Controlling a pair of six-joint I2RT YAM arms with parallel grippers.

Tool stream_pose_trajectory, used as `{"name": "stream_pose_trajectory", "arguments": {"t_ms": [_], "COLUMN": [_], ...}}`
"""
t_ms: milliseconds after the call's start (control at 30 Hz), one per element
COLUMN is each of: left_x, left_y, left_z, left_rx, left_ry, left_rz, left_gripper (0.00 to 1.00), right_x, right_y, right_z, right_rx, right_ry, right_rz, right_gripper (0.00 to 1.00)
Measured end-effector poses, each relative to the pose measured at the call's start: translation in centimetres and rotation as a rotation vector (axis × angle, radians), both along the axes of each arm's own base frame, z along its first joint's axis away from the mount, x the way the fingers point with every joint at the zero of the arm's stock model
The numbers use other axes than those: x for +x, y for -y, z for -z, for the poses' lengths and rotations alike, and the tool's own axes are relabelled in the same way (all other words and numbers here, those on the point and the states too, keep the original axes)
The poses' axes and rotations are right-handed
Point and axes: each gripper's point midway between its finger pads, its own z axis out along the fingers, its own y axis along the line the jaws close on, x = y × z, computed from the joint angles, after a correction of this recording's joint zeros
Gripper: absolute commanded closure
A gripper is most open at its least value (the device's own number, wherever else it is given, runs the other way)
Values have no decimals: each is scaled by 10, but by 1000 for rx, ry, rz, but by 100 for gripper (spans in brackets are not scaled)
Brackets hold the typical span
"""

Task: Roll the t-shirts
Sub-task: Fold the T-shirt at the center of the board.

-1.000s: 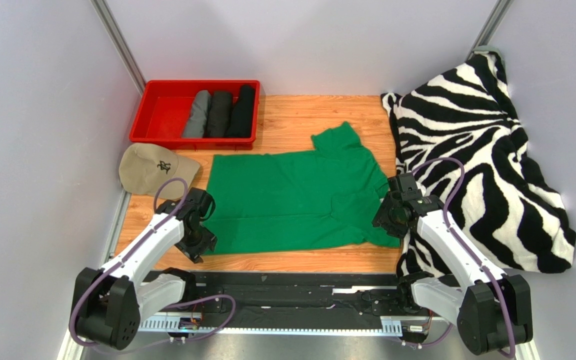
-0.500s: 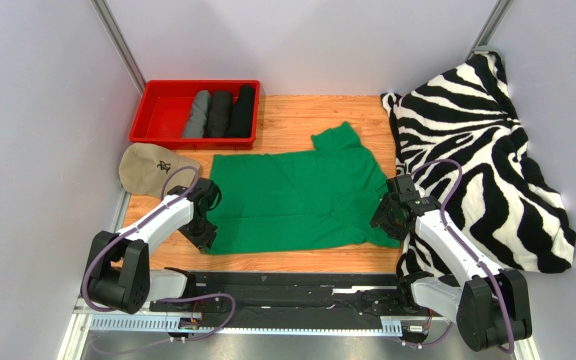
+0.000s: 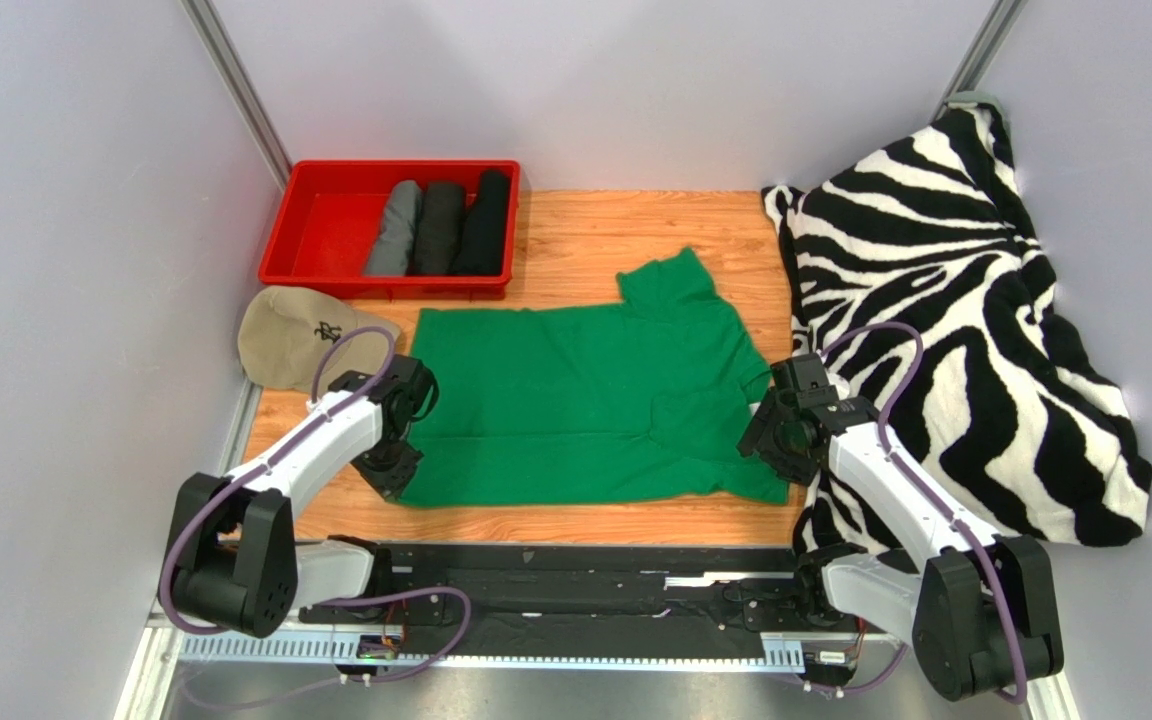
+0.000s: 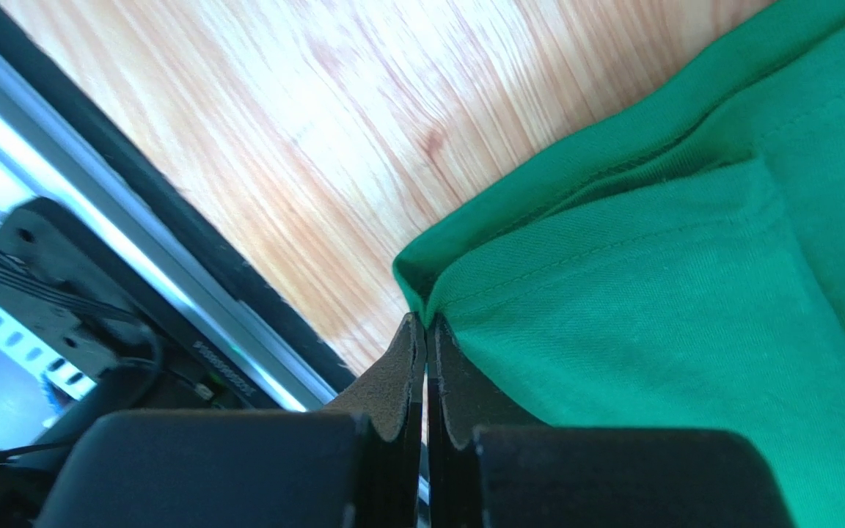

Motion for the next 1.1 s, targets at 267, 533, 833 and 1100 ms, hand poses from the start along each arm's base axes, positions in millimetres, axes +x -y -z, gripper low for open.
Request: {"name": "stream_pose_trajectory", "arguments": {"t_ms": [267, 533, 833, 1100], "left_x": [3, 6, 7, 7], "left_y": [-12, -13, -13, -20], "left_z": [-12, -12, -10, -13], "left_rx": [58, 60, 63, 99], "left_ry": [33, 39, 30, 37], "left_rz": [18, 29, 48, 52], "left_gripper": [100, 100, 100, 100], "right_x": [-12, -43, -47, -21], "right_y": [3, 8, 7, 12], "right_z": [-5, 11, 23, -4], "right_rx": [6, -3, 10, -37], "right_ry": [-8, -141, -160, -101], "right_rz": [44, 125, 168, 152], "right_gripper": [36, 42, 100, 100]}}
